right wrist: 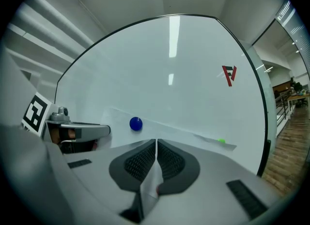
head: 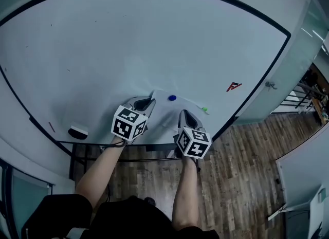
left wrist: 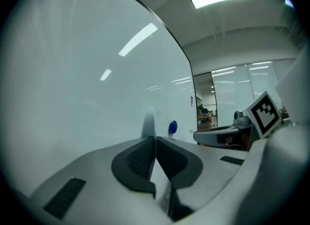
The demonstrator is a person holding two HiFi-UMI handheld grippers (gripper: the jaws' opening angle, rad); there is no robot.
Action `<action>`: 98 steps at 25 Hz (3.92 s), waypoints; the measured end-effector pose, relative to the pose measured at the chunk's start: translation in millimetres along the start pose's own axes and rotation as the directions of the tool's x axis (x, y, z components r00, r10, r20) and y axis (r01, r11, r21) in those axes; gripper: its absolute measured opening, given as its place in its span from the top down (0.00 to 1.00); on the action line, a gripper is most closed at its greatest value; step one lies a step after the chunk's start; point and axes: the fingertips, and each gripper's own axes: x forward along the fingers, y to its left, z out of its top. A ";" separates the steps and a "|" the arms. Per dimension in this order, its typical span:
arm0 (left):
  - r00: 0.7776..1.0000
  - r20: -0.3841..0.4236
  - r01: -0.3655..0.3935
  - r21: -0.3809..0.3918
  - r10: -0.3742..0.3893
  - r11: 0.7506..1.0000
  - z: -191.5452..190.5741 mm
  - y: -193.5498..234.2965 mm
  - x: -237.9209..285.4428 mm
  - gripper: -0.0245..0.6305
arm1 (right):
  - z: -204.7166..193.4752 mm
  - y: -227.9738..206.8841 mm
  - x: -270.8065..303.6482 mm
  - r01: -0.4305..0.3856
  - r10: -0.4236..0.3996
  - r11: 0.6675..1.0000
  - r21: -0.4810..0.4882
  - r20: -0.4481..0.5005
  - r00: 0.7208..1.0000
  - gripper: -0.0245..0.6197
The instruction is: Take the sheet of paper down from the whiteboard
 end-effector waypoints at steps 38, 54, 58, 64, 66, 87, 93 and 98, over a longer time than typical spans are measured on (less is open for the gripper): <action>0.997 0.077 0.023 -0.261 -0.003 0.965 -21.2 -2.5 -0.1 0.93 | 28.0 49.9 32.4 -0.085 0.087 0.996 -0.036 0.073 0.993 0.78; 0.991 0.134 0.078 -0.402 -0.025 0.912 -21.9 -1.7 -1.1 0.93 | 29.6 49.6 39.5 -0.050 0.053 0.998 -0.039 0.073 0.996 0.78; 0.987 0.158 0.108 -0.453 -0.039 0.885 -22.9 -0.4 -0.3 0.93 | 29.3 48.5 39.2 -0.064 0.066 0.997 -0.031 0.079 0.995 0.76; 0.982 0.182 0.143 -0.520 -0.055 0.842 -25.1 -0.9 -0.9 0.93 | 28.1 48.6 37.8 -0.074 0.078 0.996 -0.048 0.081 0.994 0.76; 0.978 0.197 0.161 -0.543 -0.062 0.824 -23.5 0.3 -0.7 0.93 | 29.3 48.0 38.4 -0.078 0.083 0.995 -0.061 0.083 0.993 0.76; 0.974 0.226 0.162 -0.579 -0.033 0.799 -19.2 8.9 -13.7 0.93 | 13.6 33.6 38.3 -0.069 0.072 0.996 -0.049 0.057 0.996 0.76; 0.971 0.239 0.157 -0.582 -0.017 0.798 -16.3 13.1 -18.9 0.93 | 8.2 31.3 38.9 -0.069 0.072 0.996 -0.055 0.047 0.996 0.76; 0.969 0.246 0.153 -0.586 -0.005 0.796 -14.0 17.0 -24.3 0.93 | 6.6 33.2 39.5 -0.073 0.076 0.996 -0.055 0.044 0.996 0.76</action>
